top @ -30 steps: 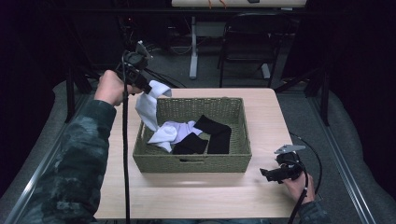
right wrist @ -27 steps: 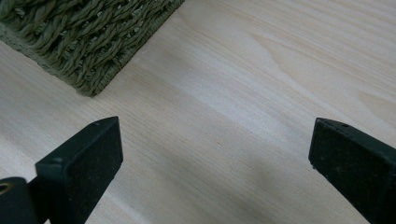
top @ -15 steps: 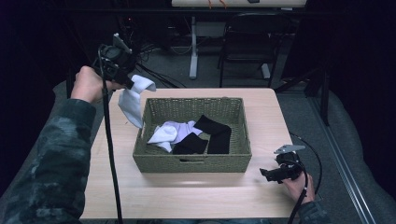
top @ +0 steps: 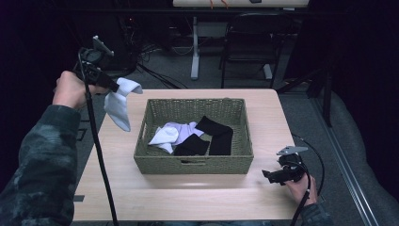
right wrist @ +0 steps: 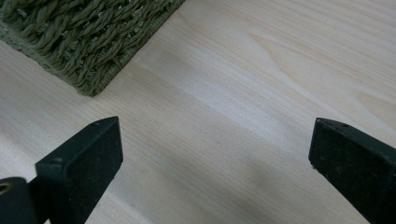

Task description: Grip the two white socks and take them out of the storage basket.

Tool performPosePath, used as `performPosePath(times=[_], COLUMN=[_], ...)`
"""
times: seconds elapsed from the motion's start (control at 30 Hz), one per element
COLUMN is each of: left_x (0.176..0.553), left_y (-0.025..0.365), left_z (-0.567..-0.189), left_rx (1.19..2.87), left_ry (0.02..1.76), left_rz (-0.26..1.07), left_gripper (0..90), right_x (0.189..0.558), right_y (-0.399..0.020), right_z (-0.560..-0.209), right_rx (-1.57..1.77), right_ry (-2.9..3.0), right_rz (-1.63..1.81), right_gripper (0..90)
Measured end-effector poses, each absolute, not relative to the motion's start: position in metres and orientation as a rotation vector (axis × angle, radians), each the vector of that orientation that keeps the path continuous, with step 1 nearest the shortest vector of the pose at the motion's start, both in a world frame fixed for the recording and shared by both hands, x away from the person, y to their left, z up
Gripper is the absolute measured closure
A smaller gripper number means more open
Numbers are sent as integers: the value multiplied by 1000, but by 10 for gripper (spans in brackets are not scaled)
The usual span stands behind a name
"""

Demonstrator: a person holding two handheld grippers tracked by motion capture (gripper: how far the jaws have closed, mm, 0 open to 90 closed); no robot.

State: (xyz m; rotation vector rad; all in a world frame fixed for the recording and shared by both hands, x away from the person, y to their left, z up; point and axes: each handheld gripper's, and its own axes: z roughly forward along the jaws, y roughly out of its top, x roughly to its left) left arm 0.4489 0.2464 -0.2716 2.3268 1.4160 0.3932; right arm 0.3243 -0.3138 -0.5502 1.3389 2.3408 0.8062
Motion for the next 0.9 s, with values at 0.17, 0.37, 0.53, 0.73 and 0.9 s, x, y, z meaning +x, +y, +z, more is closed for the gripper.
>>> performPosePath(times=[0.17,0.37,0.53,0.73,0.9], left_x=[447,446,446,445,444], left_y=[256,264,269,277,284], left_z=[-275,-280,-284,-293,-306], left_rx=[2316,2309,2307,2300,2294], left_ry=[1438,1459,1473,1500,1527], left_rz=[394,389,380,372,347], left_gripper=[855,855,855,855,854], right_x=[325,325,325,325,325], right_y=[-312,-312,-313,-312,-313], right_z=[-550,-550,-550,-550,-550], right_rx=[1334,1333,1333,1334,1336], right_ry=[2347,2348,2352,2349,2347], right_rz=[805,805,795,795,802], right_gripper=[22,23,22,22,23])
